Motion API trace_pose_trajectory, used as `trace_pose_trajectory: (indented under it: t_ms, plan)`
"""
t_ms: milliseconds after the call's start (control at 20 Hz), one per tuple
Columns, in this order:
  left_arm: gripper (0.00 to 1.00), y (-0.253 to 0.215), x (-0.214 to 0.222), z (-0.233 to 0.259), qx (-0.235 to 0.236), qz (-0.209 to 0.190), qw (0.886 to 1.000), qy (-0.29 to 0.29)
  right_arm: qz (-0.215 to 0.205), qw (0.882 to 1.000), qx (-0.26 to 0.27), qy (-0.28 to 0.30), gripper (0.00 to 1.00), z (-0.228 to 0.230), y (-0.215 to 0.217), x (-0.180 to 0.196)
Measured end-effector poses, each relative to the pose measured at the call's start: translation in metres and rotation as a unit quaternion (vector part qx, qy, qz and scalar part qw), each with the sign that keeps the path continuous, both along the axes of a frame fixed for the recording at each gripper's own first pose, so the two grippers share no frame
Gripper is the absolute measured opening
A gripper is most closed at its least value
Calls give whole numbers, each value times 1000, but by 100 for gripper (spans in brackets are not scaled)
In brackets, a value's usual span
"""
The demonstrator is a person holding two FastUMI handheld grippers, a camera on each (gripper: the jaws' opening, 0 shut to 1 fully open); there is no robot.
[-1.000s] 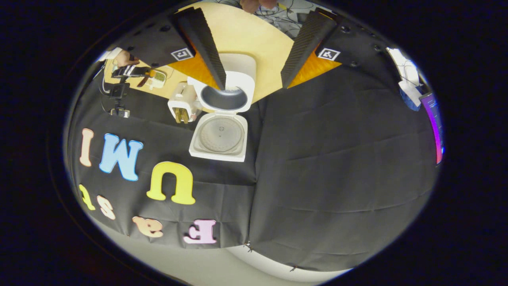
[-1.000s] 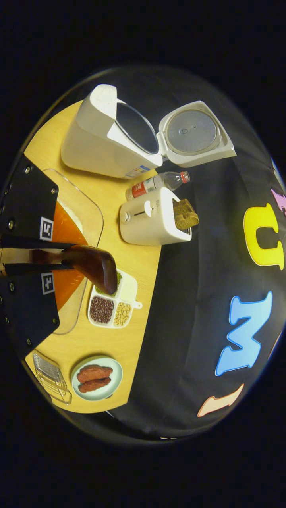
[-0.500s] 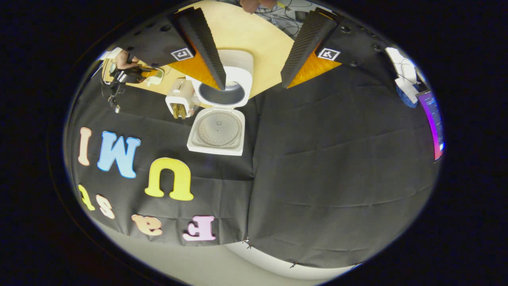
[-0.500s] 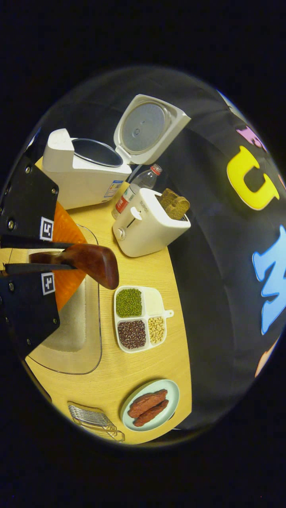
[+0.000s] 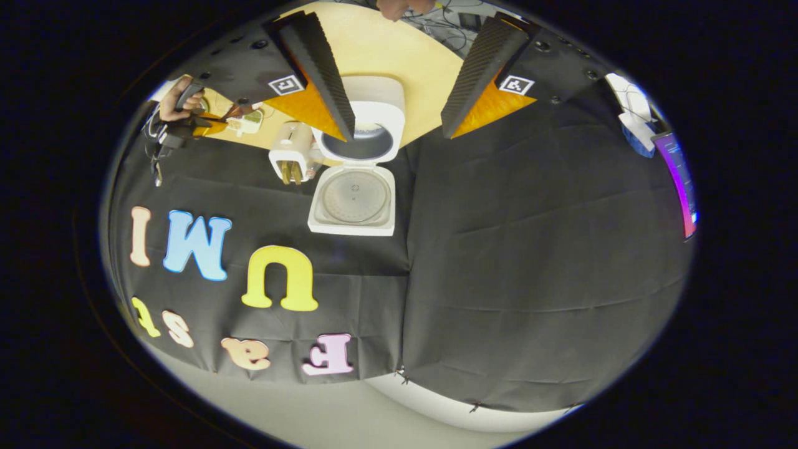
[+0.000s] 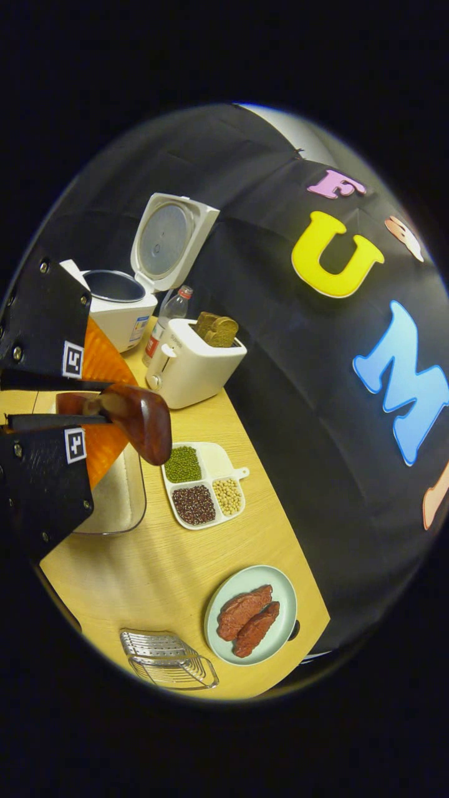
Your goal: Close the left gripper, press the button to open the rice cooker; take a wooden spoon from the chopstick holder with the right hand, scoop a spoonful of rice and pour it into the rice cooker, then put the wooden spoon back into the chopstick holder.
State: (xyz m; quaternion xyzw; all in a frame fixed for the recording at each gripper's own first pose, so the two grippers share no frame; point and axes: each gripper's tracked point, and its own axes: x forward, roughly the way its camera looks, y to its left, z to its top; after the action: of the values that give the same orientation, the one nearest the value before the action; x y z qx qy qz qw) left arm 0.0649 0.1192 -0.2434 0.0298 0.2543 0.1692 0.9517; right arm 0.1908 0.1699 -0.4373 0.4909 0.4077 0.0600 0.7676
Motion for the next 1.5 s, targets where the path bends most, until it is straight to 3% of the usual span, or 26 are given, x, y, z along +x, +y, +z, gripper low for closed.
trace_pose_trajectory:
  t_ms: [100, 400, 500, 550, 600, 700, 750, 800, 850, 900, 1000, 1100, 1200, 1350, 1500]
  plan:
    - [100, -1, -1, 3, 7, -4, 1000, -2, -16, 1000, 12, -7, 15, 9, -10, 0]
    - [98, 8, -10, 12, 8, 7, 1000, -8, -15, 997, 41, -60, 15, 75, 1, 14]
    - [100, 14, -16, 17, 12, 15, 1000, -11, -11, 995, 57, -77, 15, 100, 13, 22]
    - [94, 18, -20, 18, 14, 20, 1000, -12, -10, 994, 68, -86, 15, 113, 24, 27]
    - [100, 22, -23, 21, 15, 25, 999, -14, -6, 992, 78, -94, 15, 126, 34, 33]
    - [94, 28, -31, 27, 16, 37, 999, -20, 7, 990, 91, -110, 15, 148, 60, 46]
    - [98, 31, -36, 28, 15, 44, 999, -21, 17, 988, 90, -122, 15, 158, 75, 52]
    - [94, 33, -42, 27, 12, 51, 998, -21, 27, 987, 83, -134, 15, 164, 90, 60]
    - [100, 34, -46, 27, 10, 57, 998, -22, 39, 986, 78, -144, 14, 170, 108, 67]
    - [94, 34, -50, 26, 7, 63, 998, -20, 50, 985, 73, -150, 14, 173, 125, 75]
    - [97, 35, -59, 25, 10, 72, 997, -20, 69, 983, 65, -158, 15, 171, 159, 87]
    - [94, 35, -64, 29, 11, 79, 997, -21, 84, 982, 48, -160, 14, 164, 189, 98]
    - [100, 35, -70, 31, 13, 85, 996, -23, 101, 982, 27, -155, 15, 148, 216, 105]
    - [94, 41, -80, 31, 21, 93, 995, -24, 127, 979, -24, -157, 15, 125, 246, 111]
    - [94, 45, -85, 30, 24, 99, 994, -26, 161, 968, -85, -171, 15, 106, 268, 112]
